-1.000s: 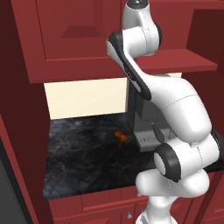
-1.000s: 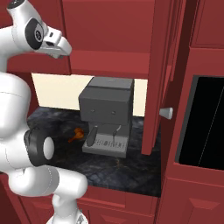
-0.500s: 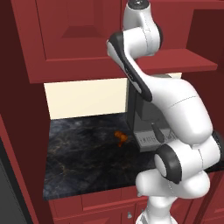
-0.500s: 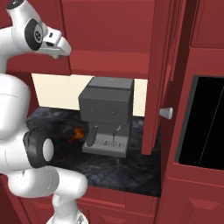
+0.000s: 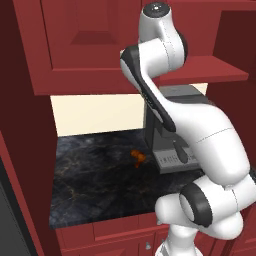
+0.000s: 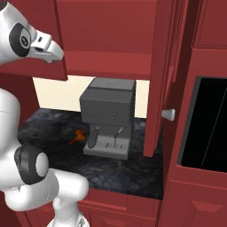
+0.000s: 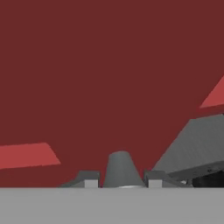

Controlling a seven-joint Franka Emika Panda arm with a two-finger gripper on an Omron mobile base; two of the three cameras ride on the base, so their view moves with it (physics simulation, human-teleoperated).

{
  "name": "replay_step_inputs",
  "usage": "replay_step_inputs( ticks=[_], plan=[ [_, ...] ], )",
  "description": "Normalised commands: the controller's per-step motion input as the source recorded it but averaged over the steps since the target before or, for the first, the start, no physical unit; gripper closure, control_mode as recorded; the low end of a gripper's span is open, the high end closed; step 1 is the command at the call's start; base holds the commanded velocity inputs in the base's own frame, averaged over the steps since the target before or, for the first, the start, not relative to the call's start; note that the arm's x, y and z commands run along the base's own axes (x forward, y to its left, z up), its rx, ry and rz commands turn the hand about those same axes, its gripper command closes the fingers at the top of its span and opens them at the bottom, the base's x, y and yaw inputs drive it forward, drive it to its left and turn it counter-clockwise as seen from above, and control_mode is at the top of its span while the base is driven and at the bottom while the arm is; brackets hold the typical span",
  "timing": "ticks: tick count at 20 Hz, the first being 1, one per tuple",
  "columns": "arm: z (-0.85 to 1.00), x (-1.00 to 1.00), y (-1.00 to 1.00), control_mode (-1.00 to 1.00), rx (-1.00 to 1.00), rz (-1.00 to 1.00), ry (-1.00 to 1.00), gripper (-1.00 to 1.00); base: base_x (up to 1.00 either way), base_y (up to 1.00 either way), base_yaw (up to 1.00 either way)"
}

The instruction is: Retrieve the tupperware from the cabinet, then place the raw meat into the tupperware to avoid contamination.

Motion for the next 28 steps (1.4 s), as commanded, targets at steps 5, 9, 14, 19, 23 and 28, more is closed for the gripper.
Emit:
replay_step_inputs(
  ticks=[5, 9, 14, 19, 23, 28],
  plan=[
    [-0.05, -0.57, 0.5, -1.0, 0.0, -0.01, 0.0, 1.0, 0.0, 0.0, 0.0],
    [0.0, -0.58, 0.56, -1.0, -0.03, 0.01, -0.06, 1.0, 0.0, 0.0, 0.0],
    [-0.02, -0.43, 0.59, -1.0, -0.02, 0.01, 0.0, 1.0, 0.0, 0.0, 0.0],
    [0.0, -0.45, 0.57, -1.0, -0.01, 0.0, 0.0, 1.0, 0.0, 0.0, 0.0],
    [0.0, -0.44, 0.53, -1.0, 0.0, 0.0, 0.0, 1.0, 0.0, 0.0, 0.0],
    [0.0, -0.62, 0.47, -1.0, -0.05, -0.01, -0.07, 1.0, 0.0, 0.0, 0.0]
  ],
)
